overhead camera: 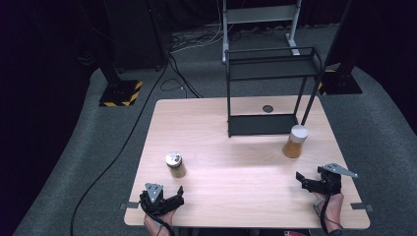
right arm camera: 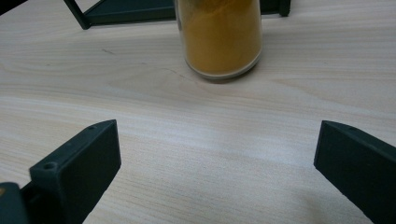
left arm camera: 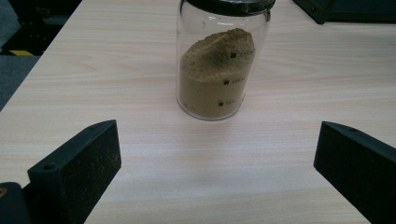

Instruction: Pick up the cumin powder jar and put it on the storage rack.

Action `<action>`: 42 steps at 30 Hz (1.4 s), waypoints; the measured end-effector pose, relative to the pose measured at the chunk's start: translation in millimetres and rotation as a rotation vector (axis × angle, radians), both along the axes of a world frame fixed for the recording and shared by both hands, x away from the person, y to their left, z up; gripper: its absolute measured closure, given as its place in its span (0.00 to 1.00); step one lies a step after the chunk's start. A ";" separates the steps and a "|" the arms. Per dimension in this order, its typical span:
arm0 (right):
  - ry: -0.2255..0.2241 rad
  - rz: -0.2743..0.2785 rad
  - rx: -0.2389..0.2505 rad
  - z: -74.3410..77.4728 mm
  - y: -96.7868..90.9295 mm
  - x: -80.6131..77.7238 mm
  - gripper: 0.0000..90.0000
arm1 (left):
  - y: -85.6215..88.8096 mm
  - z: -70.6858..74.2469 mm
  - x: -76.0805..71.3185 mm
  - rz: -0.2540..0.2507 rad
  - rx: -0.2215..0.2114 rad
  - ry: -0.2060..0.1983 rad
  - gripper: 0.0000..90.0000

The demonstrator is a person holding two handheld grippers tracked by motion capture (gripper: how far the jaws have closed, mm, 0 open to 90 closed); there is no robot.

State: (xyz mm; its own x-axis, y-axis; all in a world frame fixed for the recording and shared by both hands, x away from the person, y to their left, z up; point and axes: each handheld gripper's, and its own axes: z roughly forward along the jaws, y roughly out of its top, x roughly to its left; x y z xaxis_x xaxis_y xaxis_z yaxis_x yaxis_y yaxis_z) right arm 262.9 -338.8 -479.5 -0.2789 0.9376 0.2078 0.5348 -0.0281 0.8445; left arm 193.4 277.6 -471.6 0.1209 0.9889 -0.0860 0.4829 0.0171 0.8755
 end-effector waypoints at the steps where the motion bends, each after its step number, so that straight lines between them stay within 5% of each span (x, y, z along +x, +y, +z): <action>1: 0.000 -0.001 0.002 -0.1 -0.2 -0.1 0.00 | -0.2 0.3 1.0 -0.001 0.001 0.001 0.00; 22: -0.009 -0.003 0.023 -2.4 -3.6 -1.6 0.00 | -9.5 1.3 54.5 -0.025 -0.011 0.000 0.00; 39: -0.022 0.002 0.036 -4.4 -6.1 -3.2 0.00 | -15.3 2.0 92.2 -0.020 0.025 -0.016 0.00; 42: -0.029 0.001 0.042 -5.6 -7.0 -4.1 0.00 | -11.2 -3.0 91.3 -0.040 0.031 -0.065 0.23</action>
